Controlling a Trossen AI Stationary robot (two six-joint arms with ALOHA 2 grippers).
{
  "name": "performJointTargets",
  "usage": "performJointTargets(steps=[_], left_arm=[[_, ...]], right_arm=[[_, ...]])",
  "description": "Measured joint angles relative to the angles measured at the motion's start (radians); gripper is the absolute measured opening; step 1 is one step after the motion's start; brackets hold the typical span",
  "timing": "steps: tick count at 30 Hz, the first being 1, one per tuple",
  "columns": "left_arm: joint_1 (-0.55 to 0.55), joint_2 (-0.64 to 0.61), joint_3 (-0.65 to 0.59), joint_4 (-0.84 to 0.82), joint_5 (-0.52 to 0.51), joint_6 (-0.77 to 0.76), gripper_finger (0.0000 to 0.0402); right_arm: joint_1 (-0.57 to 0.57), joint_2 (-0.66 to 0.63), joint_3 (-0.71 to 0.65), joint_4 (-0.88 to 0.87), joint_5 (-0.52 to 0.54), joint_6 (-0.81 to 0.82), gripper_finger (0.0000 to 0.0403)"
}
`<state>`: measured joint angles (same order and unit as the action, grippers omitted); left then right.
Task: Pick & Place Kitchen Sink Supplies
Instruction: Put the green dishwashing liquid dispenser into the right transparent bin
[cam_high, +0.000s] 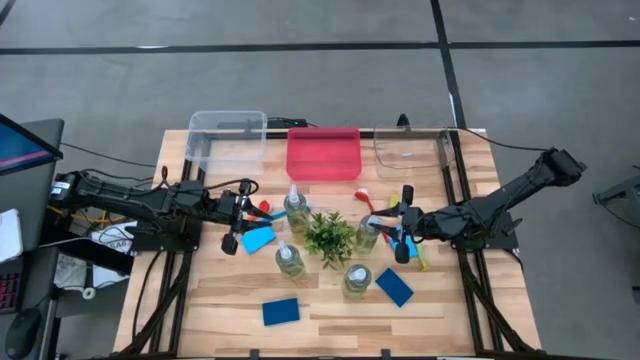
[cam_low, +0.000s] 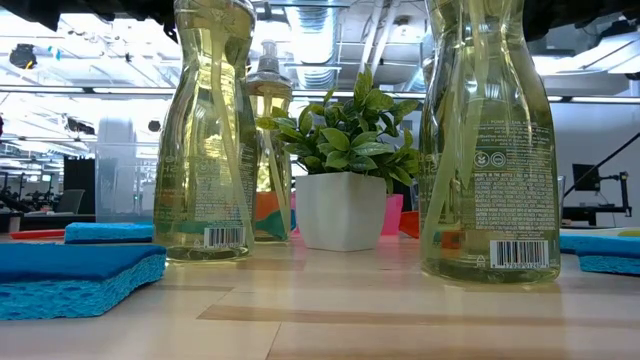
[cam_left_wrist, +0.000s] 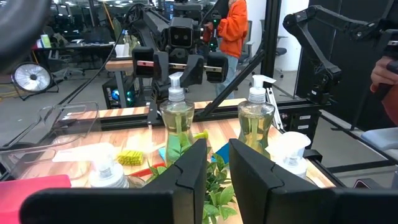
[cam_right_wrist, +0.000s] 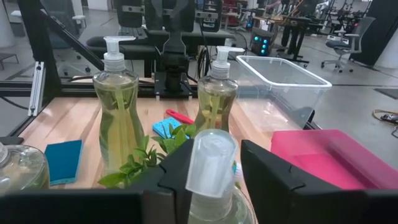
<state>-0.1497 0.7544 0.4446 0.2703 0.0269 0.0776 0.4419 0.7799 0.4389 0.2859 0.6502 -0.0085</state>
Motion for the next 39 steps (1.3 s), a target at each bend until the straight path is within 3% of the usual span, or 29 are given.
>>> performJointTargets(steps=[13, 39], left_arm=[[0.000, 0.000, 0.000, 0.000, 0.000, 0.000, 0.0068], [0.000, 0.000, 0.000, 0.000, 0.000, 0.000, 0.0068]], right_arm=[[0.000, 0.000, 0.000, 0.000, 0.001, 0.001, 0.0069], [0.016, -0.002, 0.043, -0.021, 0.006, -0.001, 0.0066]])
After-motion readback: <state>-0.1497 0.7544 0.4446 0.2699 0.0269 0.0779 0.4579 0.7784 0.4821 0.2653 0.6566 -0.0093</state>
